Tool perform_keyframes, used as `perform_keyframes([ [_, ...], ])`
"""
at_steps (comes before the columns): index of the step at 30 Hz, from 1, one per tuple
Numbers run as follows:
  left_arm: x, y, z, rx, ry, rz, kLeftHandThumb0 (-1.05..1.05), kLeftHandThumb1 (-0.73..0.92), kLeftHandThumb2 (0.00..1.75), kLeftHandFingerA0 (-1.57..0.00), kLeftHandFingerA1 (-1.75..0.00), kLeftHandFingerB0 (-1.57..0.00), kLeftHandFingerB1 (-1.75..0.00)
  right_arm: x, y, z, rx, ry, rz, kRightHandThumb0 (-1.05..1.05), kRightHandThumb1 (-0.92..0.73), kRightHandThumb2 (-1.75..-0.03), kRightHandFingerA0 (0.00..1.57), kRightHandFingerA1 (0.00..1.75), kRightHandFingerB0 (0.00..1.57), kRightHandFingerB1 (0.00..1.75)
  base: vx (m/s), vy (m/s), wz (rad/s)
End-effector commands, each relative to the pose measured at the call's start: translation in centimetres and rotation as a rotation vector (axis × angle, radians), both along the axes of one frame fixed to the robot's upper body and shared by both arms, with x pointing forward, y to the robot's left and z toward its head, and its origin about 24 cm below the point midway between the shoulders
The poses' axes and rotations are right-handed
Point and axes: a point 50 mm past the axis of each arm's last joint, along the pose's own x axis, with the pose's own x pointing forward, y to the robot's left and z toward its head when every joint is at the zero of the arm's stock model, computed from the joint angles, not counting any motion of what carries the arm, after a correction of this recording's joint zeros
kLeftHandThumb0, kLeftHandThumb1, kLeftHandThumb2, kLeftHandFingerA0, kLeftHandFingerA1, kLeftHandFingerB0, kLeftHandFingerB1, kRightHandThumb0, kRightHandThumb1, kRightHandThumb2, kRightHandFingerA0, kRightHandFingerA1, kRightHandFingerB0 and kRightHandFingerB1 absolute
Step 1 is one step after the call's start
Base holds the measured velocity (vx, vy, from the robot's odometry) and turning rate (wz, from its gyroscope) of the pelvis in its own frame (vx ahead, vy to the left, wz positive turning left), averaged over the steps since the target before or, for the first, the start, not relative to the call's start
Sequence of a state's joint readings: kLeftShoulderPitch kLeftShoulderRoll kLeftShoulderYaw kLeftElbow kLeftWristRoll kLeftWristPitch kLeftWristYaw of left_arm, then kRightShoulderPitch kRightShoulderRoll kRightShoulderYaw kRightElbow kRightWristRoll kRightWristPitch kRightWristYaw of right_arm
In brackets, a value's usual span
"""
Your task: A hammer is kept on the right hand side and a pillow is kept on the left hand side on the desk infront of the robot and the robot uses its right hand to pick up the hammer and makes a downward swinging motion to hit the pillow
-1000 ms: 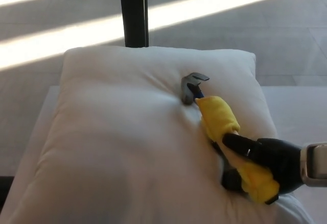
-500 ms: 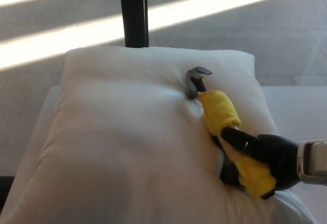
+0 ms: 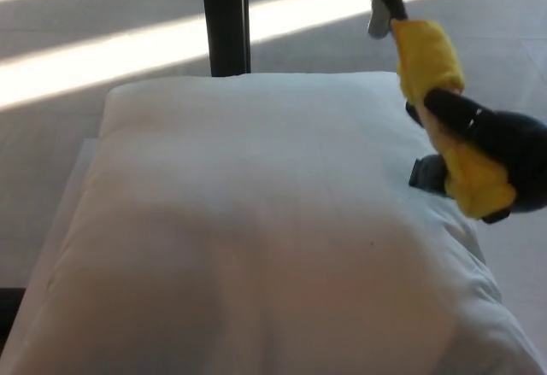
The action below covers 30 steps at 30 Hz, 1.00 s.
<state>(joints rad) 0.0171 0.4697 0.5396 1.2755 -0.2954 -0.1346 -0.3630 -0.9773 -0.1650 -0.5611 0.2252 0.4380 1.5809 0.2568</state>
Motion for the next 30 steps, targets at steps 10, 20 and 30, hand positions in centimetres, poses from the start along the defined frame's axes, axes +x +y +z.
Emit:
perform_keyframes([
  [10,-0.6,0.5,0.3,0.028,0.013,0.008,-0.71,0.6,1.0,-0.57,-0.64,-0.39,-0.57,-0.2,-4.9,4.2,0.039,-0.13,-0.214,-0.35,-0.87,-0.88,1.03,1.75,0.54,1.73,0.0,0.0,0.0],
  [20,-0.6,0.8,0.5,0.02,-0.003,0.047,-0.69,0.77,0.63,-0.66,-0.56,-0.48,-0.47,-0.4,-10.4,-0.7,-0.251,-0.059,-0.491,-0.29,-0.81,-1.01,1.0,1.75,0.63,1.75,0.0,0.0,0.0],
  [30,-0.3,1.1,0.9,0.036,0.0,0.0,-0.7,0.62,1.02,-0.54,-0.65,-0.35,-0.57,-1.7,-12.9,-4.1,-0.818,-0.132,-0.548,-0.17,-0.68,-1.04,0.93,1.75,0.67,1.67,0.0,0.0,0.0],
])
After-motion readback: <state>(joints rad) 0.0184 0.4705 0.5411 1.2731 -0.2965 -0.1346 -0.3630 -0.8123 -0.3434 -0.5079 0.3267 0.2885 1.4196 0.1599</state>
